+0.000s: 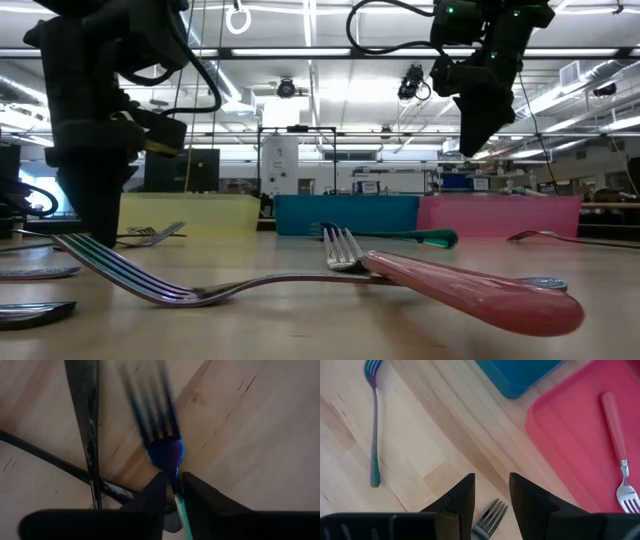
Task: Sort silverware by color (type)
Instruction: Put the blue fork into the yellow bin
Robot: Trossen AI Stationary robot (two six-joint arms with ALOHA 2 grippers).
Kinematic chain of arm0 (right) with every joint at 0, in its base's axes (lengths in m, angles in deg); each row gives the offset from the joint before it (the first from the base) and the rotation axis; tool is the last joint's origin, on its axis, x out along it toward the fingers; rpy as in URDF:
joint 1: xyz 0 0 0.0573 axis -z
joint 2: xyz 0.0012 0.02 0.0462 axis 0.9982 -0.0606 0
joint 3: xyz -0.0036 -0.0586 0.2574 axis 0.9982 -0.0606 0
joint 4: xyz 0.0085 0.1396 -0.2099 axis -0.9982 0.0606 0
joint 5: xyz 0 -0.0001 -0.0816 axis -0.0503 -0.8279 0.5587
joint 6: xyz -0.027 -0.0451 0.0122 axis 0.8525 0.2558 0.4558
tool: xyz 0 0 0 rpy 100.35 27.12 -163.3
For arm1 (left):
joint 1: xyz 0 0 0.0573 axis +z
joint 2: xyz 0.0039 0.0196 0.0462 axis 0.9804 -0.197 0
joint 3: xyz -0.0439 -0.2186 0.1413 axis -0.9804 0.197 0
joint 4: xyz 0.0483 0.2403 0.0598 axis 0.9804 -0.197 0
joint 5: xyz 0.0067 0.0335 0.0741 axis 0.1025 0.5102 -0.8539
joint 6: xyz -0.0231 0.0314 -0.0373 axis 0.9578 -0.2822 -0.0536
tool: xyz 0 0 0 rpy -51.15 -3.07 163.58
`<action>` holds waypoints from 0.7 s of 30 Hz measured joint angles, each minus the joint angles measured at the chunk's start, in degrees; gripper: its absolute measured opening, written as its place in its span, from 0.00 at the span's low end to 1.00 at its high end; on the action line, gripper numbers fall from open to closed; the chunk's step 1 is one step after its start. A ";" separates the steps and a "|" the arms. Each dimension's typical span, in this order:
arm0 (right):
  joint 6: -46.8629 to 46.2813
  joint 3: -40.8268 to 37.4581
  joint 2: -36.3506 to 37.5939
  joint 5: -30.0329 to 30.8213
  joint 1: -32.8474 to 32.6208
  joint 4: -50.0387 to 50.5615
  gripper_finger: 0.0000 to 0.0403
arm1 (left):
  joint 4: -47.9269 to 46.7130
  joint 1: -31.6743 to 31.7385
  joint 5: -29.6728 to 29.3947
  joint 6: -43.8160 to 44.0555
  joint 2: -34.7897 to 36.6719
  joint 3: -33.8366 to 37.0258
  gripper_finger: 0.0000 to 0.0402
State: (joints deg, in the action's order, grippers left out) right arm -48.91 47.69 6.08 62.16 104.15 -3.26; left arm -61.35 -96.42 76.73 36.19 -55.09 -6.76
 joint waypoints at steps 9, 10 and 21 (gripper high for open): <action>0.83 0.00 0.00 1.59 0.00 -0.03 0.32 | 1.49 0.00 1.49 -3.65 -0.66 -3.14 0.02; 1.04 0.00 0.00 2.14 0.00 -0.03 0.32 | 2.10 0.02 2.33 -4.38 -0.65 -3.95 0.02; 1.07 0.00 0.00 2.45 0.00 -0.07 0.32 | -13.25 7.47 3.20 -21.01 -0.43 -14.49 0.01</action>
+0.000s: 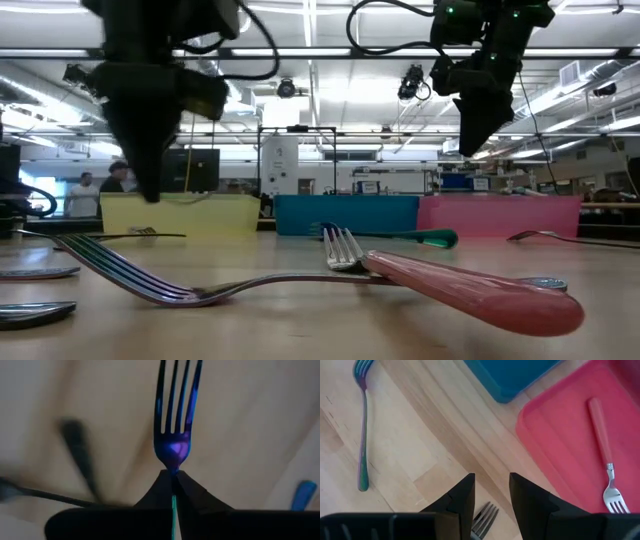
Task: Sort silverware by color (type)
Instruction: Put the blue fork into the yellow bin
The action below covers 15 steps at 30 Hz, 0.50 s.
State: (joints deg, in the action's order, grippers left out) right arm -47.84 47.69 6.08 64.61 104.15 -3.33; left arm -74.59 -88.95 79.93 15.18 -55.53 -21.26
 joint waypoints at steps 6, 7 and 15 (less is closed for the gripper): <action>0.33 0.00 0.00 0.00 0.00 -0.40 0.32 | -7.42 9.26 -0.67 -12.49 0.14 -7.53 0.01; 0.70 0.00 -0.02 0.00 0.00 -0.44 0.32 | -8.15 10.93 -0.69 -14.77 0.15 -8.63 0.01; 1.46 0.00 0.00 -0.02 0.00 -1.88 0.32 | -15.79 28.53 -0.71 -32.68 0.15 -16.09 0.01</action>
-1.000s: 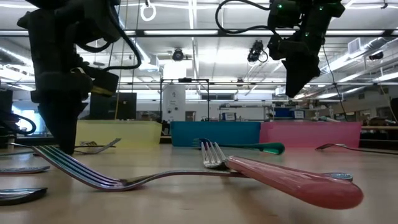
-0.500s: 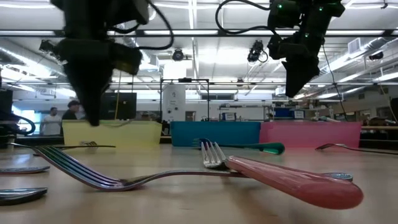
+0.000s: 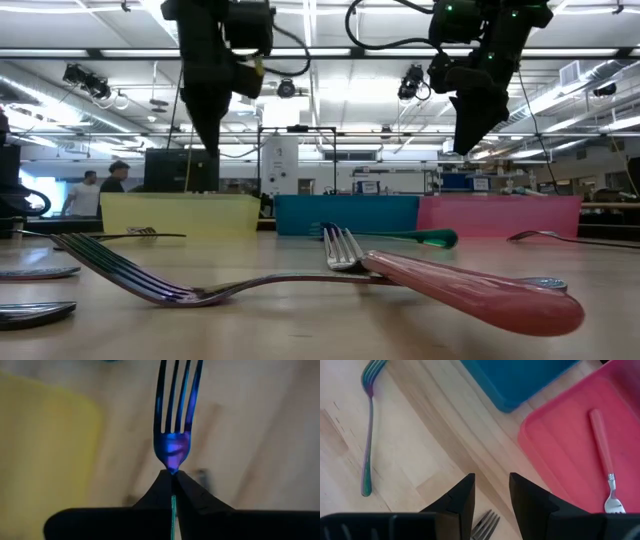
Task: Sort silverware by color (type)
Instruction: Put the blue fork into the yellow bin
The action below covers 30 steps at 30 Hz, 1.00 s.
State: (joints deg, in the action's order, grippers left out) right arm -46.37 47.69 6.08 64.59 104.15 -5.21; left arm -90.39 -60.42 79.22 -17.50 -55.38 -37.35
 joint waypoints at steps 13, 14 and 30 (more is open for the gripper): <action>0.00 0.00 0.00 -0.02 0.00 -1.35 0.32 | 4.34 28.94 0.45 -20.51 -2.96 -0.82 0.02; 0.00 0.00 -0.01 -0.02 0.00 -1.79 0.32 | 6.36 30.15 0.76 -21.54 -3.61 -0.82 0.02; -2.12 0.00 0.00 -0.09 0.00 -3.39 0.32 | 10.32 33.90 3.57 -29.04 -15.31 -0.79 0.02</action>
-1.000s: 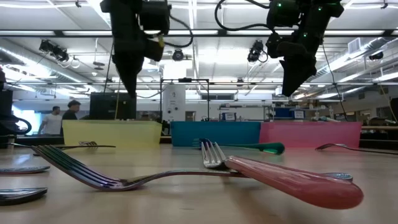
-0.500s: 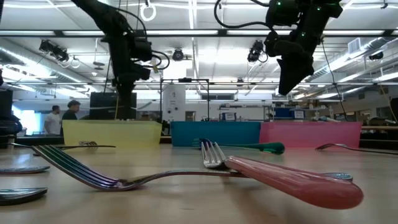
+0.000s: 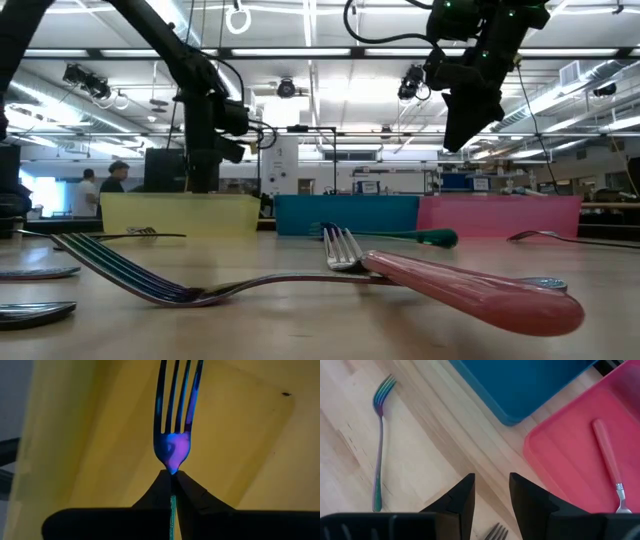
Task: Sort silverware by color (type)
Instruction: Put the blue fork into the yellow bin, then put the black fork into the blue bin
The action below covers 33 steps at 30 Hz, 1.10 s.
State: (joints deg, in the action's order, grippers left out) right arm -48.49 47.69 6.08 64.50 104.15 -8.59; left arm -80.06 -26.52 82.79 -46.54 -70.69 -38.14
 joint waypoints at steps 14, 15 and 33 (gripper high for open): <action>0.00 0.00 0.00 -0.02 0.00 0.22 0.32 | -0.03 -0.60 0.48 0.28 -4.84 0.00 0.15; 0.00 0.00 -0.02 -0.02 0.00 0.26 0.32 | 0.02 -0.81 0.50 0.34 -4.84 0.00 0.16; -6.28 0.00 -0.02 -6.21 -5.39 0.43 0.32 | -7.25 -6.10 1.40 6.01 3.39 -0.94 0.22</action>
State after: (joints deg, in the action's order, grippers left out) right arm -54.78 47.69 6.06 58.29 98.76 -8.17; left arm -87.32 -32.61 84.19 -40.52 -67.30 -39.08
